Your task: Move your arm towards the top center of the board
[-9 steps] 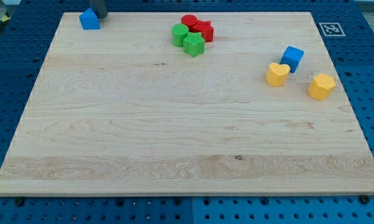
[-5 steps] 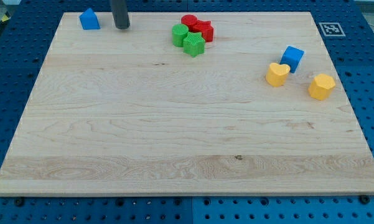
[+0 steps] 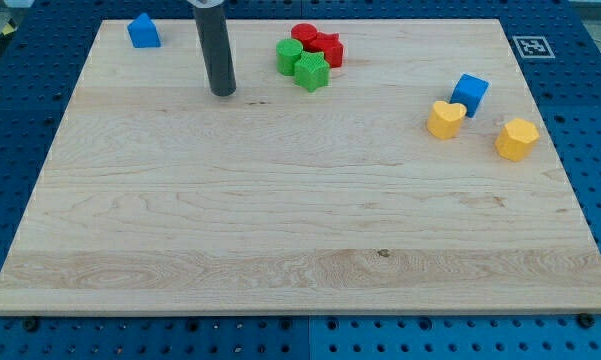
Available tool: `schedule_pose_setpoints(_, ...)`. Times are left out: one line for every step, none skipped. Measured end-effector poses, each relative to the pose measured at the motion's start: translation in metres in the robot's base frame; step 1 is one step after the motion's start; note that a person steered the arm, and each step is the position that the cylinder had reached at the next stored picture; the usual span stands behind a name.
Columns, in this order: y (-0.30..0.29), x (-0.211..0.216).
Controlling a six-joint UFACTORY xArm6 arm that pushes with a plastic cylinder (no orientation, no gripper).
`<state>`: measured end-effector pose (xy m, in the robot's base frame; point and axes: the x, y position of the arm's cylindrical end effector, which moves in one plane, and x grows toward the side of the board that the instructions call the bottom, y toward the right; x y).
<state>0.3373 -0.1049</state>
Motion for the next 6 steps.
schedule_pose_setpoints(-0.001,-0.003)
schedule_pose_setpoints(-0.002,-0.049)
schedule_pose_setpoints(-0.001,-0.104)
schedule_pose_setpoints(0.003,-0.146)
schedule_pose_setpoints(0.005,-0.146)
schedule_pose_setpoints(0.017,-0.144)
